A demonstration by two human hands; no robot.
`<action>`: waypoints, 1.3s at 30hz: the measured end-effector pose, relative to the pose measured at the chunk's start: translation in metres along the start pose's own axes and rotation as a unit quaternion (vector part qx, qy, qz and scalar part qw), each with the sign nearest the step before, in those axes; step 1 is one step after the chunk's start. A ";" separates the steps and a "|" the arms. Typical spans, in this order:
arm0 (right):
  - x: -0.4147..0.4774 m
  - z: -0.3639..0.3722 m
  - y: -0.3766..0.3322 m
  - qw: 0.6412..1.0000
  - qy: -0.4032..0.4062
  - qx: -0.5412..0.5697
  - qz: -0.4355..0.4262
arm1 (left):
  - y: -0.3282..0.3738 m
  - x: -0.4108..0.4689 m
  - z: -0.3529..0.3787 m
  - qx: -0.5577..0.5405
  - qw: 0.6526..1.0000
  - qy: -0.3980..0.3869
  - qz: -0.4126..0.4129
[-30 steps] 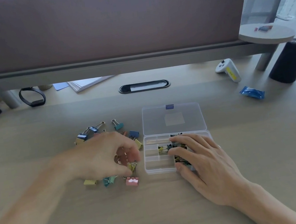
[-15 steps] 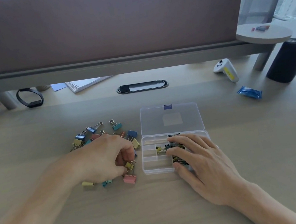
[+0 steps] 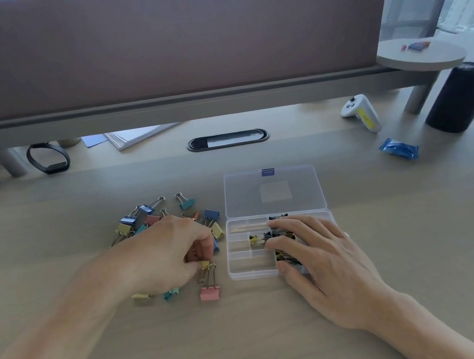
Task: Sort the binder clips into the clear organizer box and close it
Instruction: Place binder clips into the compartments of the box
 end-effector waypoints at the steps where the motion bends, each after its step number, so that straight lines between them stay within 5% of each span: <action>1: 0.000 0.000 0.000 1.000 0.001 0.000 0.000 | 0.001 0.000 0.000 0.002 1.000 -0.005 0.000; 11: 0.000 0.000 0.000 1.000 0.006 -0.002 -0.001 | 0.004 0.001 -0.003 0.010 1.000 -0.012 -0.003; 18: 0.000 0.000 0.000 1.000 0.006 0.005 -0.003 | 0.021 0.004 -0.028 -0.145 0.975 0.169 0.000; 21: 0.000 0.000 0.000 1.000 0.008 0.004 -0.004 | 0.043 0.011 -0.018 -0.207 0.967 0.151 0.005; 39: -0.002 -0.004 0.002 0.993 0.053 0.095 -0.046 | 0.059 0.028 -0.006 -0.040 0.985 0.154 0.062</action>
Point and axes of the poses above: each hand's wrist, its own x-axis towards the middle knuckle, its own z-axis out of the palm, y = z × x, the point moved 3 cm from there along x, towards the middle knuckle, and after that the axes turned 14 degrees about x, right-handed, at the moved point
